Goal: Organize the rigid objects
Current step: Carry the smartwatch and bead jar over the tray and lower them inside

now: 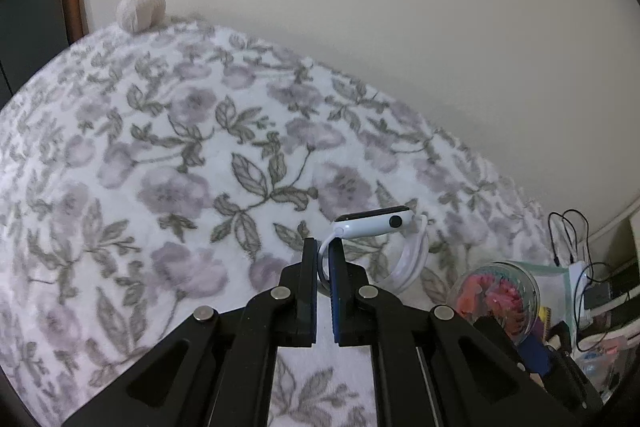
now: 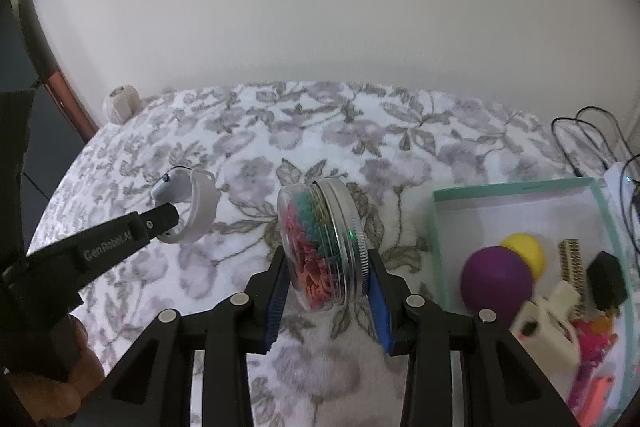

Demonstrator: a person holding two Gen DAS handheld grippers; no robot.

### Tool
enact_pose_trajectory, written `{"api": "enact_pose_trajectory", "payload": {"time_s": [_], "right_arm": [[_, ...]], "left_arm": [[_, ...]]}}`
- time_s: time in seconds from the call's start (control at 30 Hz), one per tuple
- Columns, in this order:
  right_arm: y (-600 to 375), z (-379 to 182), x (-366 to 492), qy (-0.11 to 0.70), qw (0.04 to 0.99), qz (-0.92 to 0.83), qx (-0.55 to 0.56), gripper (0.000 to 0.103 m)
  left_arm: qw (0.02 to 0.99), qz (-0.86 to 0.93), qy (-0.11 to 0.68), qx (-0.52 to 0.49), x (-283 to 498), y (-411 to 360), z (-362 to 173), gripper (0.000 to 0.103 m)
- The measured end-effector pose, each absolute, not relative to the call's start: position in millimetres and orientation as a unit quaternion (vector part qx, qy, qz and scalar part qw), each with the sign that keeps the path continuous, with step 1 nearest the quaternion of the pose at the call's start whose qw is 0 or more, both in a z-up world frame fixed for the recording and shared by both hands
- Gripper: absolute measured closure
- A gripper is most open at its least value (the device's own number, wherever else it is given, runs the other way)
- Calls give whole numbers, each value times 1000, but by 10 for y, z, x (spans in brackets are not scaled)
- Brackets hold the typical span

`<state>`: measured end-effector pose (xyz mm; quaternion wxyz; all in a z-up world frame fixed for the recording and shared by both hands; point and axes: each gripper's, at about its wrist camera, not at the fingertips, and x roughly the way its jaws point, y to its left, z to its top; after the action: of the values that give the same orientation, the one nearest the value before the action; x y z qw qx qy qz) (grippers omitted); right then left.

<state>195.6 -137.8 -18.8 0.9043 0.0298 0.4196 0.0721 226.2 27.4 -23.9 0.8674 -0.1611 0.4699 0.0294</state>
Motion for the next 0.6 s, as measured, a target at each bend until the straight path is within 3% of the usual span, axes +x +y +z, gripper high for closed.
{"api": "enact_pose_trajectory", "payload": {"time_s": [0.27,0.6], "right_arm": [[-1507,201,1522,399,914,55,45,64],[-1759,519,946,371,926,29,62,65]], "left_arm": [[886,18,440,-144,1807,221,273,98],[887,7,441,-134,1279,80,365,98]]}}
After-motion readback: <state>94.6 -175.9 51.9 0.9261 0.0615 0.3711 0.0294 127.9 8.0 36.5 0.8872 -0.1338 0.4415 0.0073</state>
